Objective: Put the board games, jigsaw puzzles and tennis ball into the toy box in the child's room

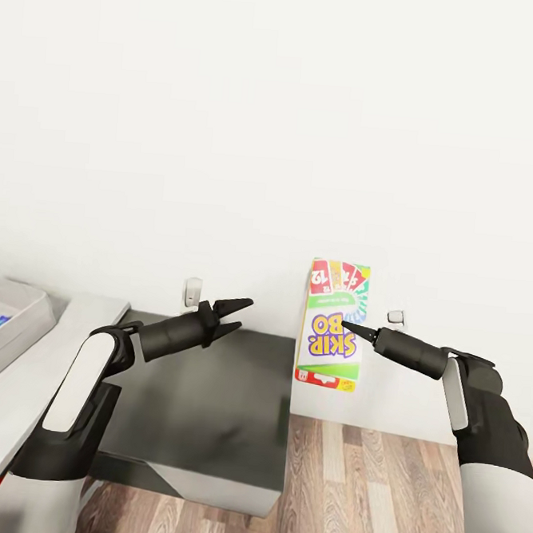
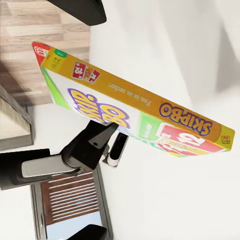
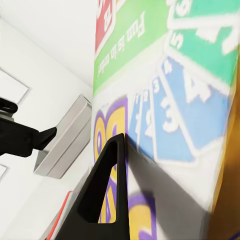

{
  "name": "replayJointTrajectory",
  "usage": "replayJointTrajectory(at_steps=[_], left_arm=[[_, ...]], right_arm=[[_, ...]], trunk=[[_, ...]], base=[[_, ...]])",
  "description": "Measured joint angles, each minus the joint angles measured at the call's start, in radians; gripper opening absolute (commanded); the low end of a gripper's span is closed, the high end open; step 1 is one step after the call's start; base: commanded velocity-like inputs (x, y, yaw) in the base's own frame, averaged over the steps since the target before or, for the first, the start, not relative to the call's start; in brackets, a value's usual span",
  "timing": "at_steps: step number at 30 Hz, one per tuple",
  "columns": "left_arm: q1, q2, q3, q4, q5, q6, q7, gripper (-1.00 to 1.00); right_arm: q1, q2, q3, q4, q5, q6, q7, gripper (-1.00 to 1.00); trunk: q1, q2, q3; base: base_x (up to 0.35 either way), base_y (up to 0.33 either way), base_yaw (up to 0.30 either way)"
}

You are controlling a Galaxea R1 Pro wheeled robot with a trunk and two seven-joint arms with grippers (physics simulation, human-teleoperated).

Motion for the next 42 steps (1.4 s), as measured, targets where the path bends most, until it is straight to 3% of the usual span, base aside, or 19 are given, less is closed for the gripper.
replayJointTrajectory(at_steps=[28,42], left_arm=[[0.002,0.0,0.002,0.0,-0.001,0.0,0.0,1.0],[0.002,0.001,0.006,0.0,-0.001,0.0,0.0,1.0]], right_arm=[[0.0,0.001,0.001,0.0,0.001,0.013,-0.001,-1.0],[-0.006,0.001,0.001,0.011,0.002,0.038,-0.01,-1.0]], trunk=[[0.0,0.0,0.04],[0.0,0.0,0.048]], base=[[0.0,0.0,0.014],[0.0,0.0,0.193]])
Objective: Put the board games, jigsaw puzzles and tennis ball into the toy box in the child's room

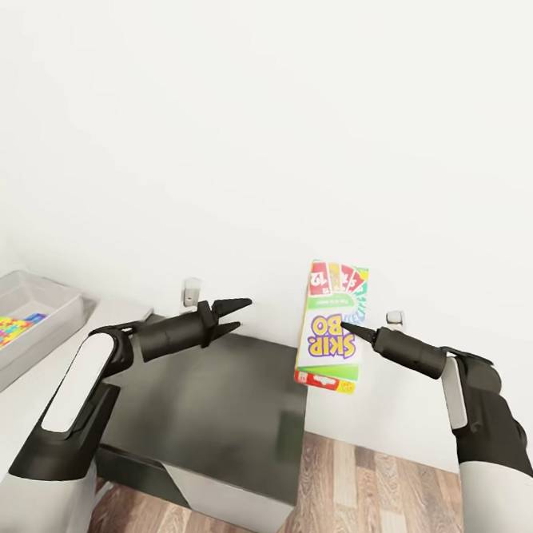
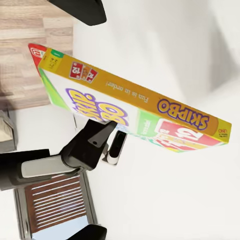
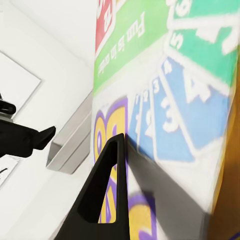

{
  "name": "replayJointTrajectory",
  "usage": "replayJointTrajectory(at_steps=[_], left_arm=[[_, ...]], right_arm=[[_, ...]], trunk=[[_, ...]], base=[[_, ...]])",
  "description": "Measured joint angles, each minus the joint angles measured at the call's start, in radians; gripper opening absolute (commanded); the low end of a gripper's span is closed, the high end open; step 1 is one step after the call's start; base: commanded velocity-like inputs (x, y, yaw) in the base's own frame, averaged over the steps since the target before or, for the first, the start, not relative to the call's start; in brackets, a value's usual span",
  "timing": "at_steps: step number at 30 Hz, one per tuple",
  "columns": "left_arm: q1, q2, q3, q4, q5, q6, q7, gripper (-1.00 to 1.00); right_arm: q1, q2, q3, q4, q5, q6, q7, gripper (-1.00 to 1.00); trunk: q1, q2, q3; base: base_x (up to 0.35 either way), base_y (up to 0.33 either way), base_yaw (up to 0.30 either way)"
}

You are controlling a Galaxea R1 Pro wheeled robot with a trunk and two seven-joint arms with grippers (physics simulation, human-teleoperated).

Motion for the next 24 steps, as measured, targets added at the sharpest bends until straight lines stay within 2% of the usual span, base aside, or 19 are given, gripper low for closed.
replayJointTrajectory(at_steps=[24], left_arm=[[0.0,-0.001,0.002,-0.001,0.001,0.001,-0.011,1.0]], right_arm=[[-0.002,0.0,-0.001,0.003,0.002,0.007,-0.003,-1.0]], trunk=[[0.0,0.0,0.004]], base=[[0.0,0.0,0.281]])
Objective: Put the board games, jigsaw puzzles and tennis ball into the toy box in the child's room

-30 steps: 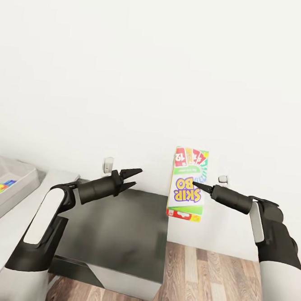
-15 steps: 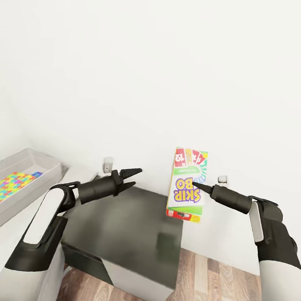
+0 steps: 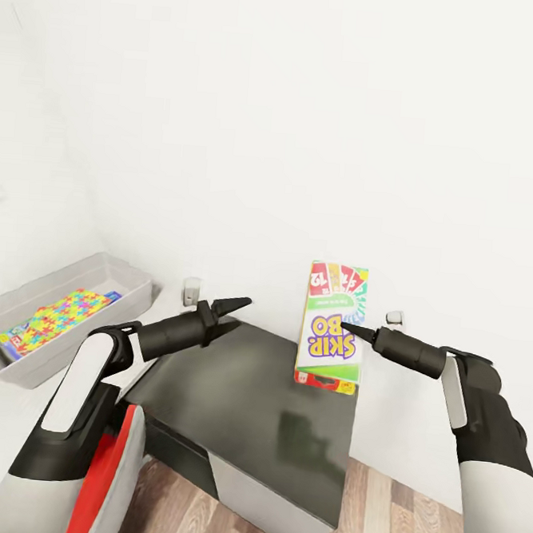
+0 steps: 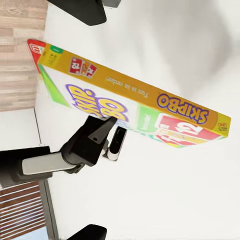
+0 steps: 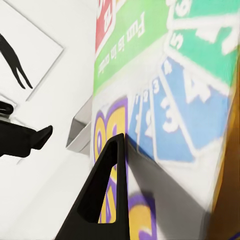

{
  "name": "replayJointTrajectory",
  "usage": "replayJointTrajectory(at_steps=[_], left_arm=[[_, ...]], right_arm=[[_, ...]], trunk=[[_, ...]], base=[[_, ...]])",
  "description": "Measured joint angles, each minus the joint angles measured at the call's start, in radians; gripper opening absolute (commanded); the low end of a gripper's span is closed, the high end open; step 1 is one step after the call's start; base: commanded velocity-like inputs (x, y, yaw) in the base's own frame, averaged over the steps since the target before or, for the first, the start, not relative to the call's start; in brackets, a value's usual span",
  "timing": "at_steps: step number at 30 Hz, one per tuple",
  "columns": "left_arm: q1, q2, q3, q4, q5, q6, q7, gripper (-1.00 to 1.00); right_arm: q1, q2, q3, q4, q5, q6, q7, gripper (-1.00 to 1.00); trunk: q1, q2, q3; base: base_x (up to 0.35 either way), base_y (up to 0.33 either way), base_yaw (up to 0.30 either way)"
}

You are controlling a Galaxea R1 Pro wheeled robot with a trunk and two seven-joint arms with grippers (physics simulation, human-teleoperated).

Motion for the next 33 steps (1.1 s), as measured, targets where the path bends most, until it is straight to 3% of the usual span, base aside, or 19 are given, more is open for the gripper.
replayJointTrajectory(at_steps=[4,10,33], left_arm=[[0.001,0.0,0.003,0.0,0.002,0.001,-0.027,1.0],[0.013,0.004,0.011,0.0,0.009,-0.001,-0.123,1.0],[0.017,0.007,0.019,-0.001,0.013,0.001,-0.161,1.0]], right_arm=[[0.0,0.0,0.0,-0.001,0.0,0.0,0.0,-1.0],[0.0,-0.001,0.0,-0.001,0.0,0.002,0.0,-1.0],[-0.002,-0.012,-0.001,-0.004,-0.002,0.006,0.0,-1.0]], trunk=[[0.0,0.0,0.0],[0.0,0.0,0.0],[0.0,0.0,0.0]], base=[[0.0,0.0,0.291],[0.0,0.0,0.293],[0.0,0.0,0.293]])
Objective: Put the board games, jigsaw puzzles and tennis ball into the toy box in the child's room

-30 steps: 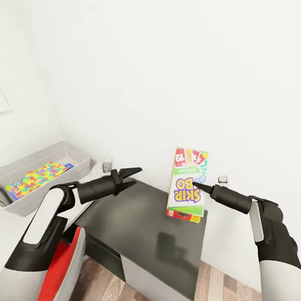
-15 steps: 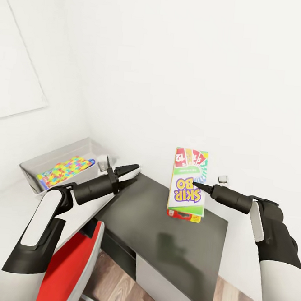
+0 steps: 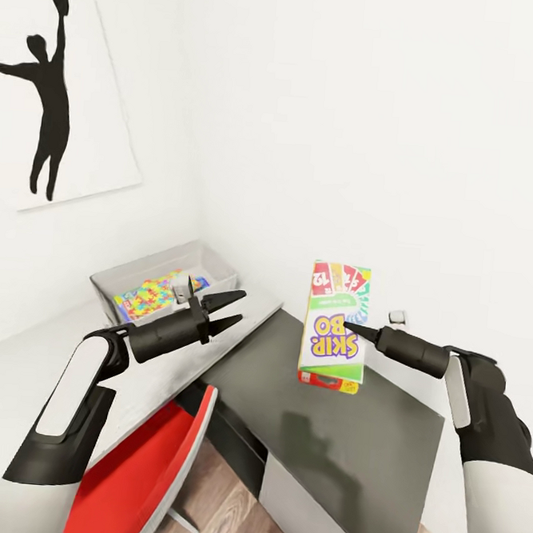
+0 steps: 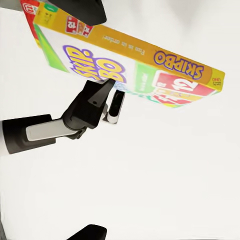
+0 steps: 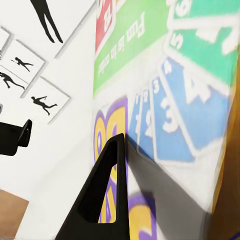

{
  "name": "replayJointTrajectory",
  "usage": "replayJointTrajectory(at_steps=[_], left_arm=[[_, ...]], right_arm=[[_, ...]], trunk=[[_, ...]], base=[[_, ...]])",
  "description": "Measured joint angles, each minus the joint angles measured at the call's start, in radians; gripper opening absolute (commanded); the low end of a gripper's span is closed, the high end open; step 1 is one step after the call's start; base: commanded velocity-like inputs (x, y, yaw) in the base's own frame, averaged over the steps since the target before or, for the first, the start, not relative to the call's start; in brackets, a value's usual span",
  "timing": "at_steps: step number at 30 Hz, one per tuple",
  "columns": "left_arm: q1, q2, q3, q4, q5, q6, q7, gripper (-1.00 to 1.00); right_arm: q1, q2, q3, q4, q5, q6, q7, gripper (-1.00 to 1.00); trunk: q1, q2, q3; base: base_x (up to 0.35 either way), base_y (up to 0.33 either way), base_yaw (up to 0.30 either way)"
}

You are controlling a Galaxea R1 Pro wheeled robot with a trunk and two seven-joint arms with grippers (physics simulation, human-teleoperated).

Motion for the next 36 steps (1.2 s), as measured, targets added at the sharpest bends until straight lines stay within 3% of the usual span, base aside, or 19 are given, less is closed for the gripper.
replayJointTrajectory(at_steps=[6,20,27,30,36], left_arm=[[0.0,-0.001,-0.001,-0.001,0.003,0.001,-0.016,1.0],[0.0,0.0,-0.001,-0.001,0.009,0.002,-0.071,1.0],[0.004,0.016,0.013,-0.001,0.009,0.002,-0.073,1.0],[0.027,0.046,0.057,-0.001,0.009,0.001,-0.075,1.0],[0.061,0.072,0.132,-0.001,0.012,0.002,-0.089,1.0]], right_arm=[[-0.005,-0.016,0.001,0.002,-0.002,0.042,0.0,-1.0],[-0.025,-0.02,0.002,0.007,0.003,0.078,-0.038,-1.0],[-0.109,-0.003,0.001,0.098,0.001,0.079,-0.17,-1.0],[-0.162,0.041,0.001,0.158,0.001,0.078,-0.305,-1.0],[-0.216,0.124,0.002,0.211,0.001,0.076,-0.48,-1.0]], trunk=[[0.0,0.0,0.001],[0.0,0.0,0.006],[0.0,0.0,0.008],[0.0,0.0,0.008],[0.0,0.0,0.008]], base=[[0.0,0.0,0.293],[0.0,0.0,0.293],[0.0,0.0,0.293],[0.0,0.0,0.294],[0.0,0.0,0.294]])
